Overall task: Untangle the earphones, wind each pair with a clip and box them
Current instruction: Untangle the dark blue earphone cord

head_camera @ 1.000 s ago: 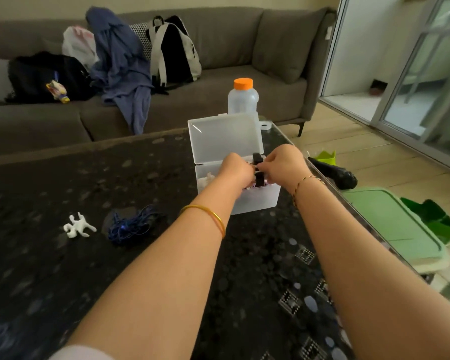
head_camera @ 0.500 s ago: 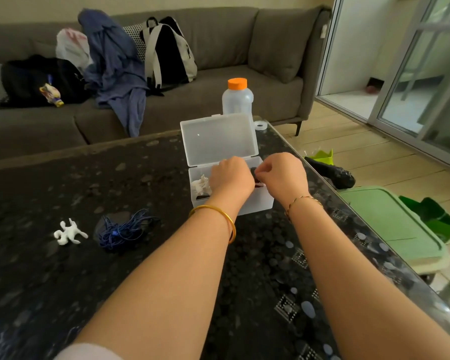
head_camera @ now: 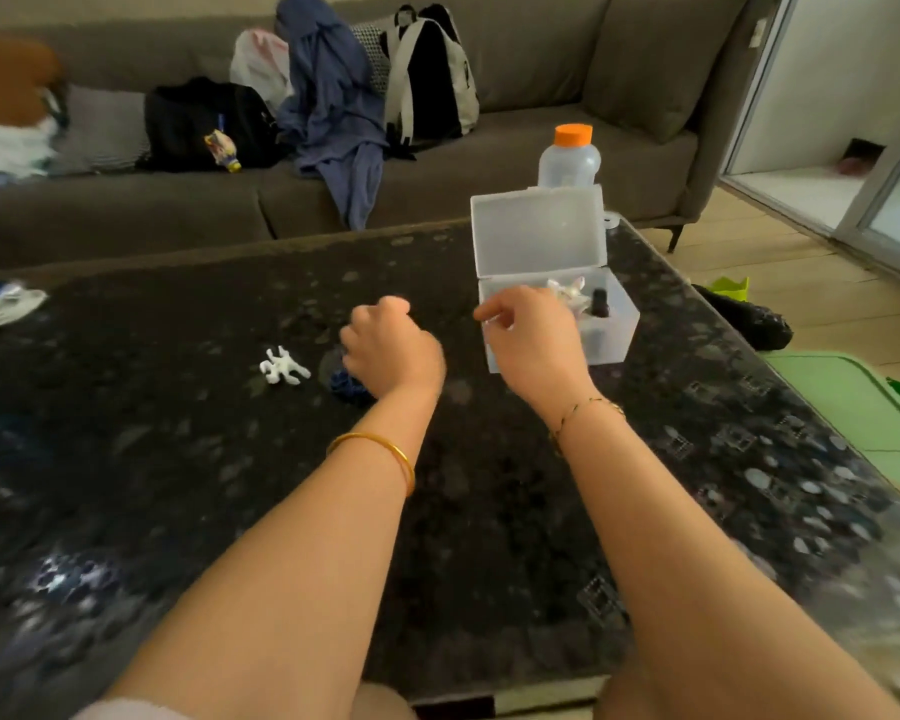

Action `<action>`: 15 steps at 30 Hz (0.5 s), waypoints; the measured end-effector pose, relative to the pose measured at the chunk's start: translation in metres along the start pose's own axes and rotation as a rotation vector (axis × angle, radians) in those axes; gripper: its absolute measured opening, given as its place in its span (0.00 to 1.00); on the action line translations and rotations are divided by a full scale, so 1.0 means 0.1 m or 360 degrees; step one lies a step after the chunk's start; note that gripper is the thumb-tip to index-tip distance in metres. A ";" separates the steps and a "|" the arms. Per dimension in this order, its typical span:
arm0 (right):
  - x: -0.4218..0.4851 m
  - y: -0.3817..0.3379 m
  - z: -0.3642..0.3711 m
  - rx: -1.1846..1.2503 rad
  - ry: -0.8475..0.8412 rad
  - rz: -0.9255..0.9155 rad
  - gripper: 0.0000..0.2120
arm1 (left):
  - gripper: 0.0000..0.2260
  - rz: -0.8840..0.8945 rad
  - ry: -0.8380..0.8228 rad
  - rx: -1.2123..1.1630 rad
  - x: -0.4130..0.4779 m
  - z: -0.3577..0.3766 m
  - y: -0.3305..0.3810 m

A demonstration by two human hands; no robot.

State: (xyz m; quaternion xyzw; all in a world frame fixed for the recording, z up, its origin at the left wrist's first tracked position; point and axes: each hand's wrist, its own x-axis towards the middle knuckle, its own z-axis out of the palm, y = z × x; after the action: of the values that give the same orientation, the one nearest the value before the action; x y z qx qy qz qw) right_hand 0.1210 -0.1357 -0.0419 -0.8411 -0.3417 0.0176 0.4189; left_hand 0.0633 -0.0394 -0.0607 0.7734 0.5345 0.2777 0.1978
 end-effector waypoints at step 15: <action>-0.23 -0.11 0.57 0.0584 -0.0355 0.0235 0.15 | 0.06 0.0297 -0.0752 -0.0209 0.12 -0.35 -0.64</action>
State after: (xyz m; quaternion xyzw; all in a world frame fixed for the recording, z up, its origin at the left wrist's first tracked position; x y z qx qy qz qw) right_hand 0.0793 -0.1046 -0.0769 -0.7665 -0.3144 0.2028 0.5220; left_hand -0.0014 -0.0059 -0.0700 0.8483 0.3806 0.1404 0.3404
